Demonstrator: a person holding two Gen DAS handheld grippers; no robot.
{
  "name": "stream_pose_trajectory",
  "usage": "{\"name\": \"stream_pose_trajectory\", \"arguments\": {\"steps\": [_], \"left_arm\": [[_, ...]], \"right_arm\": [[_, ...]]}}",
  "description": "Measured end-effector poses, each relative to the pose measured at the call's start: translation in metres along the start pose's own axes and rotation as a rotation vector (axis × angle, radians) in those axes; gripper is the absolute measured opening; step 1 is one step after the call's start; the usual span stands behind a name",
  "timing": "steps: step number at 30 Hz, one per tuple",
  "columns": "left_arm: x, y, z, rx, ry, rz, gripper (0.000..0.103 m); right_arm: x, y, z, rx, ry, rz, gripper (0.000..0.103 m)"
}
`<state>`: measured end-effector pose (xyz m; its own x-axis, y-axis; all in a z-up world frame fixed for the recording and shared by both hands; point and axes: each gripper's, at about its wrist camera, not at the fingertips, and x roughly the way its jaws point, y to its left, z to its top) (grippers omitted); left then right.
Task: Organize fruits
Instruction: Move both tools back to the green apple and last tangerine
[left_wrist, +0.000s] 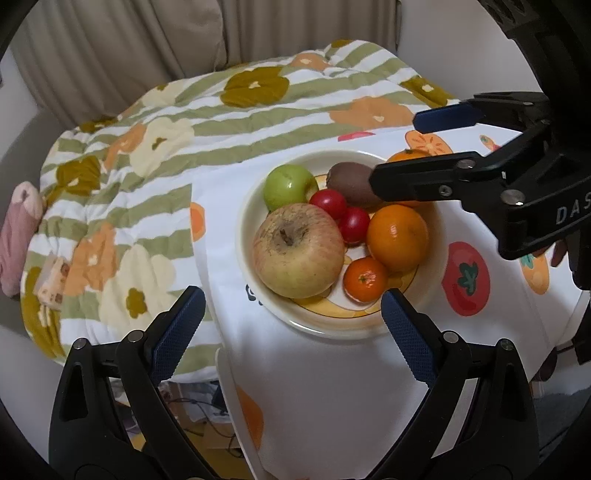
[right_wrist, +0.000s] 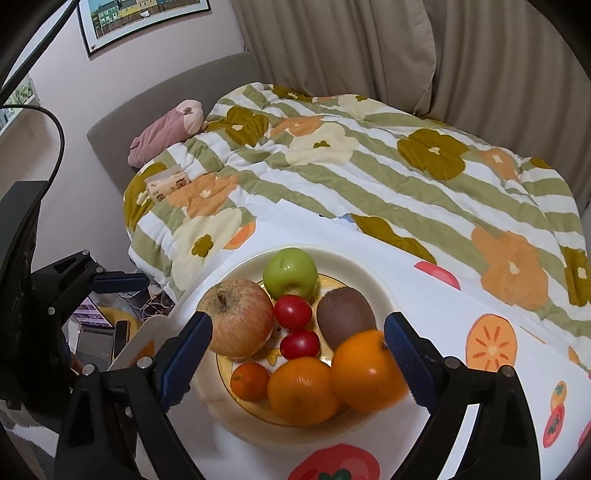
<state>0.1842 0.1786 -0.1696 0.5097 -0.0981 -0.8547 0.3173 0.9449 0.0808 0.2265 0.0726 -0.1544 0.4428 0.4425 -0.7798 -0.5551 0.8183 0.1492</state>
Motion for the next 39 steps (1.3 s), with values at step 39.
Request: {"name": "stream_pose_trajectory", "arguments": {"steps": [39], "left_arm": [[-0.036, -0.309, 0.041, 0.192, -0.098, -0.226, 0.101]], "right_arm": [[-0.227, -0.194, -0.197, 0.115, -0.006, -0.245, 0.093]]}}
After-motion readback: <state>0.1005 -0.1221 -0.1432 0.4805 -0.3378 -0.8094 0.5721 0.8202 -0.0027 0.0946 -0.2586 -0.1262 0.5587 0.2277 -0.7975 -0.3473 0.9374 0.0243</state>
